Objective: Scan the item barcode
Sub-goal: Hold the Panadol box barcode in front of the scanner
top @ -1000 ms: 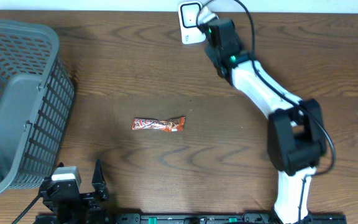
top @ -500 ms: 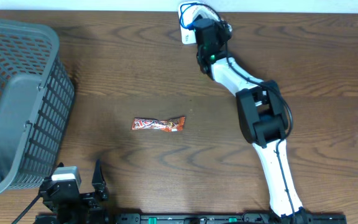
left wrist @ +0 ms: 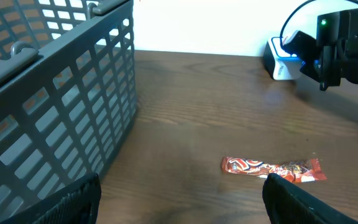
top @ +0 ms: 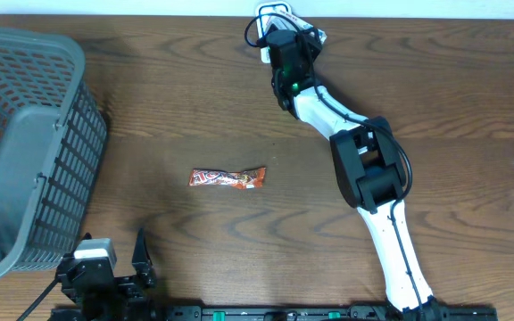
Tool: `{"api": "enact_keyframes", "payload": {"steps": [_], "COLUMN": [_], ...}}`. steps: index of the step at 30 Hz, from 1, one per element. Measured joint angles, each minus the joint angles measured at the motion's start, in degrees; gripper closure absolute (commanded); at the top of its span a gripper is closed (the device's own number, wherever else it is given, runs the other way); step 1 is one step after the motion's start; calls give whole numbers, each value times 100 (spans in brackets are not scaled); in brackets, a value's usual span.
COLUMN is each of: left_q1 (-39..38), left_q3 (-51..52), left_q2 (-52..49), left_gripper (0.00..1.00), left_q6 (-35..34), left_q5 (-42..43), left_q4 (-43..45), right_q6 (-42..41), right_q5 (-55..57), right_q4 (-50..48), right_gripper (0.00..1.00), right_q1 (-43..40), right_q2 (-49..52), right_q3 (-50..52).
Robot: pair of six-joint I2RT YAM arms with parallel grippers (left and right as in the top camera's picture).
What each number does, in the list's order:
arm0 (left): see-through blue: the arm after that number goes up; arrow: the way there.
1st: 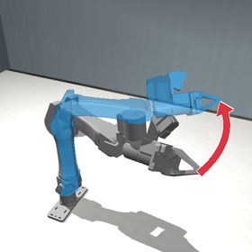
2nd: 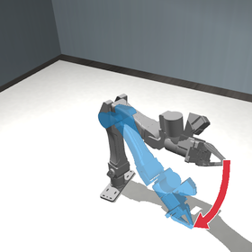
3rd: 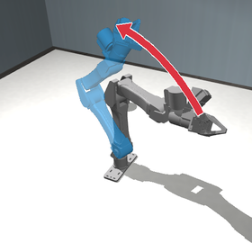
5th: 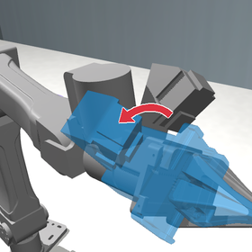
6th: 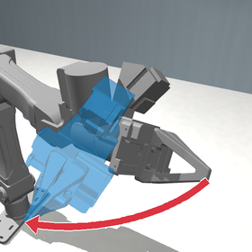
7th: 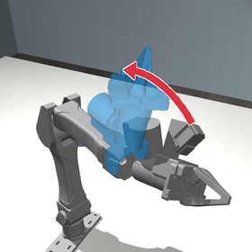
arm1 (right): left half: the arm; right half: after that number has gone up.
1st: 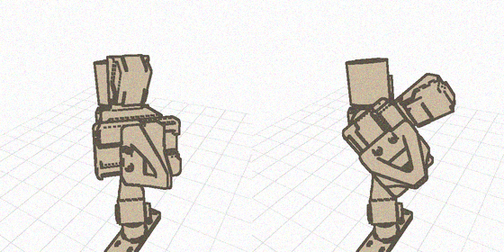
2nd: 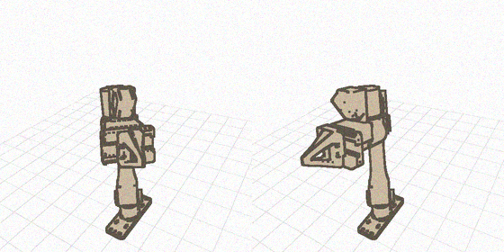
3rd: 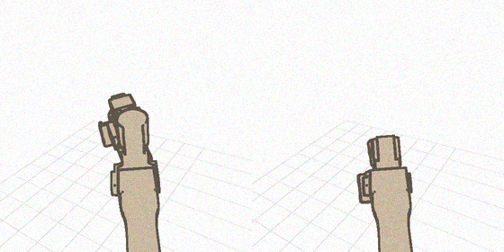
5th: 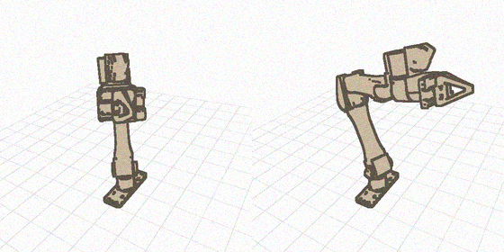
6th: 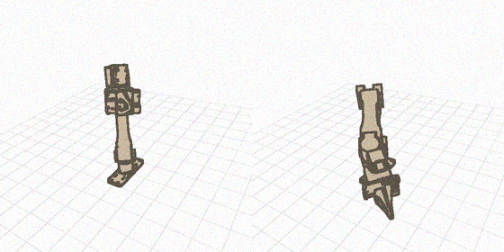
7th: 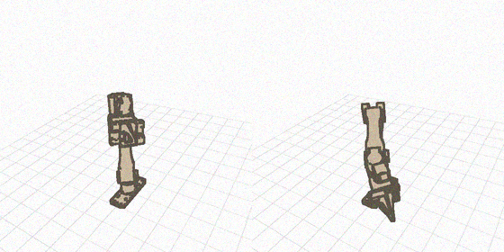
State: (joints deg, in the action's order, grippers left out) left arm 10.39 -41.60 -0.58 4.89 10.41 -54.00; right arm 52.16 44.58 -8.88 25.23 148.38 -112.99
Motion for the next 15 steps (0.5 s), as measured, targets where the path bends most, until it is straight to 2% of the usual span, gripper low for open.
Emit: {"api": "enact_keyframes", "payload": {"steps": [8, 15], "left_q1": [0, 0], "left_q3": [0, 0], "left_q2": [0, 0], "left_gripper": [16, 16], "left_q6": [0, 0], "left_q5": [0, -2], "left_q4": [0, 0], "right_q6": [-243, -1215], "right_q5": [103, 22], "right_q4": [1117, 3025], "right_gripper": [66, 69], "right_q1": [125, 212], "right_q2": [-188, -1005], "right_q3": [-66, -52]}}
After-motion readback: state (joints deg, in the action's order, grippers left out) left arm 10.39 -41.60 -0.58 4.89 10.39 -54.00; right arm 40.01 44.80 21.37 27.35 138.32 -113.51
